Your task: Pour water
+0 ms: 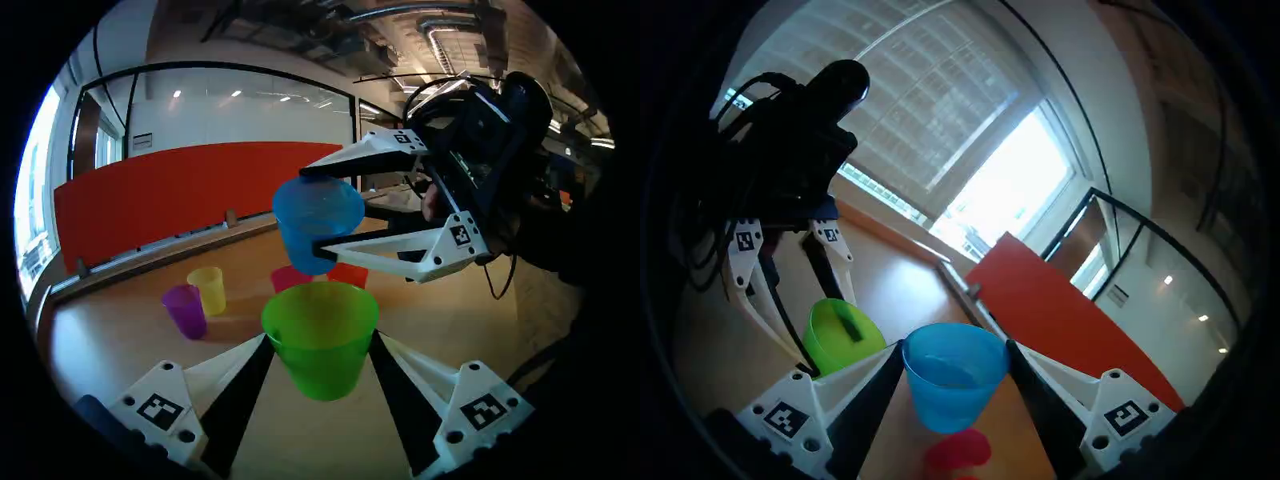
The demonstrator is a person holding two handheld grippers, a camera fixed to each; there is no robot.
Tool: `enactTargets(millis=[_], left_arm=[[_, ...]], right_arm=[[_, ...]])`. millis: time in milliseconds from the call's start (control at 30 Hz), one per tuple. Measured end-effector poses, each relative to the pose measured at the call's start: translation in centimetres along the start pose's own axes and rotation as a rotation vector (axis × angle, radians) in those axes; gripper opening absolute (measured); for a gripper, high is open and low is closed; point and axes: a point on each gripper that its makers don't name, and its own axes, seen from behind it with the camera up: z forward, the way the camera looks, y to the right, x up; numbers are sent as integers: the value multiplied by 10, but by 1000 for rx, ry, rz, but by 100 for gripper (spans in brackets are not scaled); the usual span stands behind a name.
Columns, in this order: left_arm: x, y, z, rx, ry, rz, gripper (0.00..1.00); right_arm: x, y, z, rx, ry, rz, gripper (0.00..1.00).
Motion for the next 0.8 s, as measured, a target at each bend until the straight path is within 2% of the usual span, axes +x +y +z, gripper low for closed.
enactTargets(millis=[800], left_arm=[[2,-5,6,2,10,-5,83]], right_arm=[[5,1,7,45,-3,-133,93]])
